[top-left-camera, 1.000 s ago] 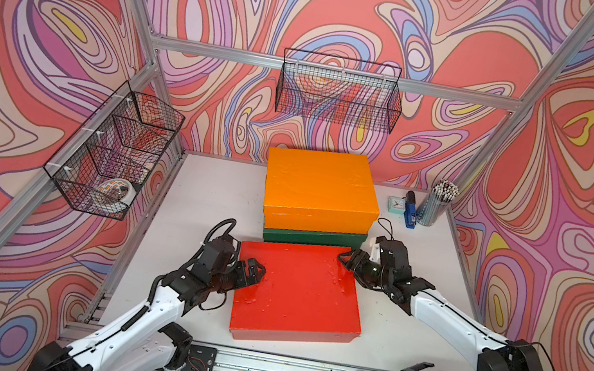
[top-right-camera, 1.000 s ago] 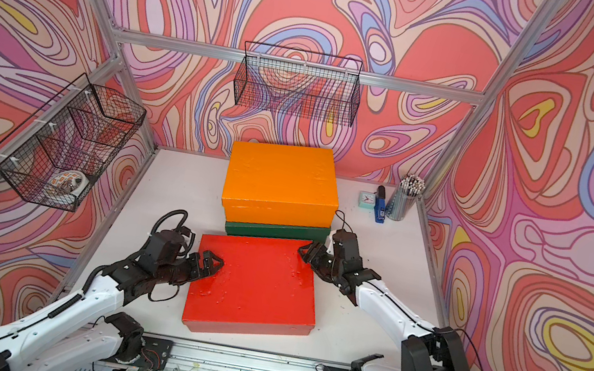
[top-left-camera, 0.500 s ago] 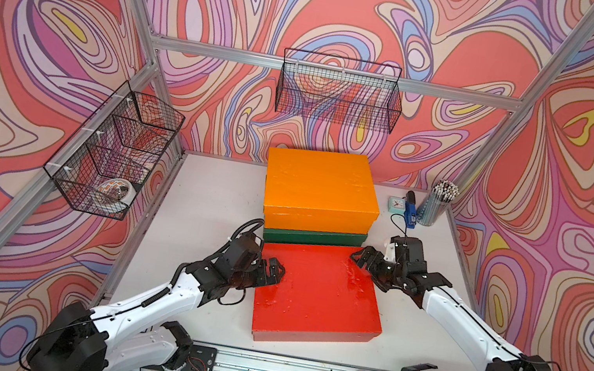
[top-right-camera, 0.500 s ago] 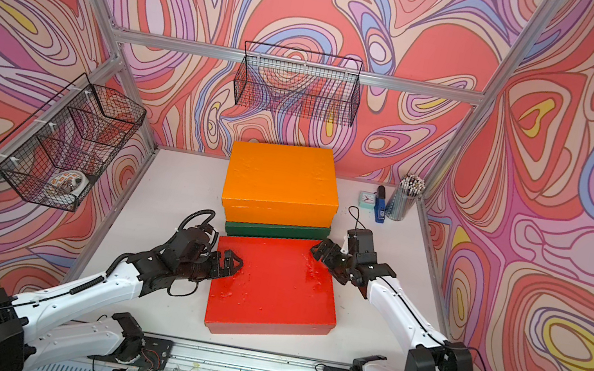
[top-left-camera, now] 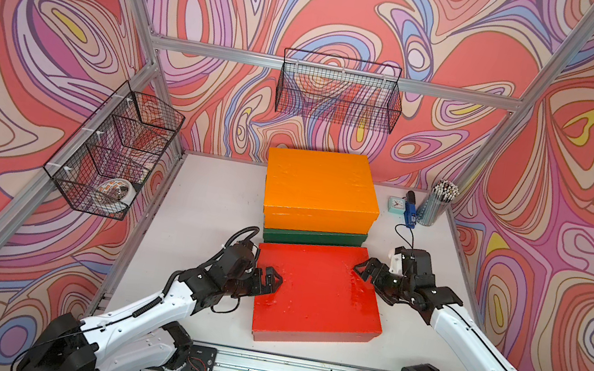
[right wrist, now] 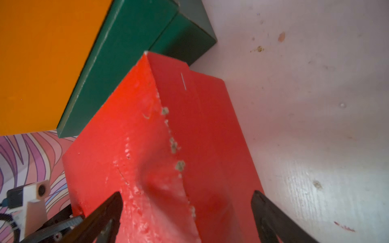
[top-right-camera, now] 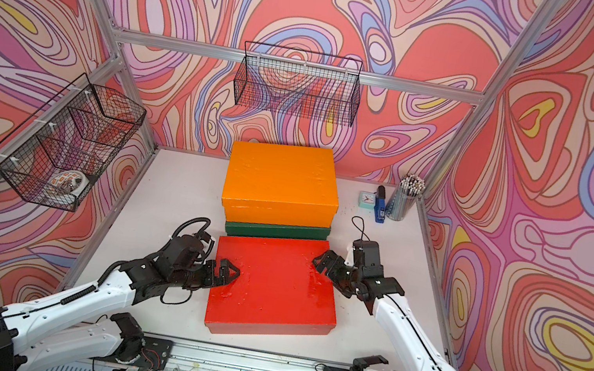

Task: Stack the shoeboxes
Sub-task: Move the shoebox to the center of the board, then pick up the shoebox from the center of the board.

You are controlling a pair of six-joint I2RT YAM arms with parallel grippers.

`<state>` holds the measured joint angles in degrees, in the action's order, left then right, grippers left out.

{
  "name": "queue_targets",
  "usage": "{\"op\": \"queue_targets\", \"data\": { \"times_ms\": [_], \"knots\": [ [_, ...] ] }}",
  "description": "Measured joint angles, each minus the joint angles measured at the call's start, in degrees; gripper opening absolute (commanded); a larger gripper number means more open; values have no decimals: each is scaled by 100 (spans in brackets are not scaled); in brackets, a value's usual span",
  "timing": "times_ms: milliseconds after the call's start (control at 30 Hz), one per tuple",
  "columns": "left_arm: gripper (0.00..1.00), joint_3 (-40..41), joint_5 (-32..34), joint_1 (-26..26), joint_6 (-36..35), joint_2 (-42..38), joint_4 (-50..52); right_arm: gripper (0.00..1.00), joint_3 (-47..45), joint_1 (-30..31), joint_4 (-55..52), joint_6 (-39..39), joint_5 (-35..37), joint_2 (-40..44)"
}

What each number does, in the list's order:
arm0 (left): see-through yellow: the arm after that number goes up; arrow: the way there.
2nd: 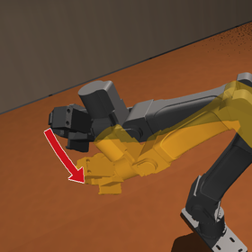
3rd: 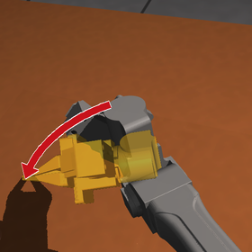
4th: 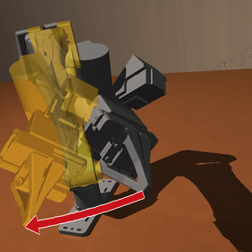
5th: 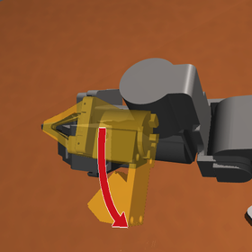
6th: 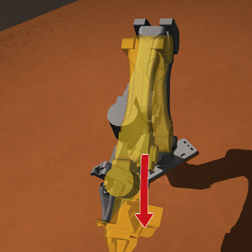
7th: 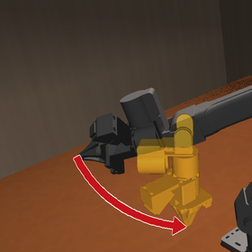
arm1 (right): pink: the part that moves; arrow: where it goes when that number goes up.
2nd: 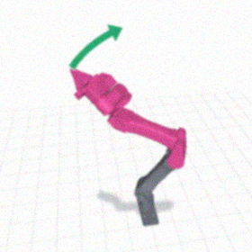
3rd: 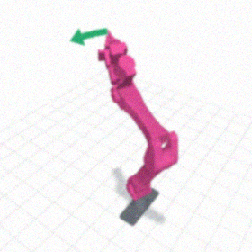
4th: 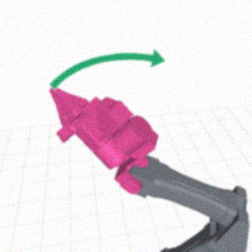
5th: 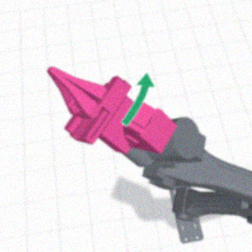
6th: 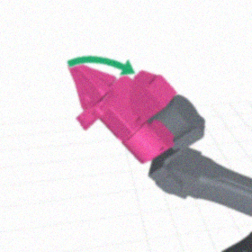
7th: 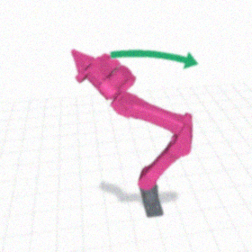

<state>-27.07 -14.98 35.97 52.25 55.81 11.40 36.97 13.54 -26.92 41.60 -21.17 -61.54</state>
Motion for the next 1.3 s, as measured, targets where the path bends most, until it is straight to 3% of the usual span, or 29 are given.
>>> {"op": "queue_targets", "data": {
  "times_ms": [300, 600, 1000, 1300],
  "knots": [
    [98, 243, -337, 9, 179, 240, -813, 97, -400, 0, 31, 26, -361, 299],
    [98, 120, -74, 210, 251, 472, -962, 93, -433, 282, -168, 149, 96, 575],
    [98, -415, 306, 468, 289, 452, -96, 89, -61, 699, -621, 365, 455, 820],
    [97, -1370, 496, 719, 278, 424, 1134, 88, 581, 754, -1121, 367, 671, 1049]
  ]
}}
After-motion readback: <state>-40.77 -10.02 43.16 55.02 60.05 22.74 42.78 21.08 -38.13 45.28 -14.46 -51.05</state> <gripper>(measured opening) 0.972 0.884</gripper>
